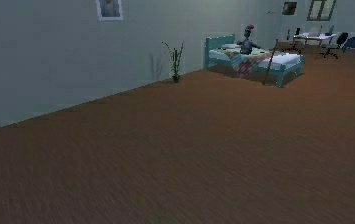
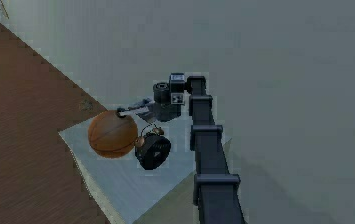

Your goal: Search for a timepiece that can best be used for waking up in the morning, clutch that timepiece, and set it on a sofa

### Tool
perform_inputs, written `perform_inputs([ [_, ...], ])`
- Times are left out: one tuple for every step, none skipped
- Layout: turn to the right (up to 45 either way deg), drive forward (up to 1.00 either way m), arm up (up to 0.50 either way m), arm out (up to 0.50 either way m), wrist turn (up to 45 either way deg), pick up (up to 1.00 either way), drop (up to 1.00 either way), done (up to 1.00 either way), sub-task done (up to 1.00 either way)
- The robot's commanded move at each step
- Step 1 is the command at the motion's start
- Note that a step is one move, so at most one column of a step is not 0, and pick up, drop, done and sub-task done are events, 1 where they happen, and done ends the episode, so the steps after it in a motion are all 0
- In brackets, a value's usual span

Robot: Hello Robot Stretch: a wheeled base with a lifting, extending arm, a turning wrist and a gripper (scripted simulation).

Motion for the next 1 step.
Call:
perform_inputs([
  [0.0,0.00,-0.30,0.00,0.0,0.00,0.00,0.00,0.00],
])
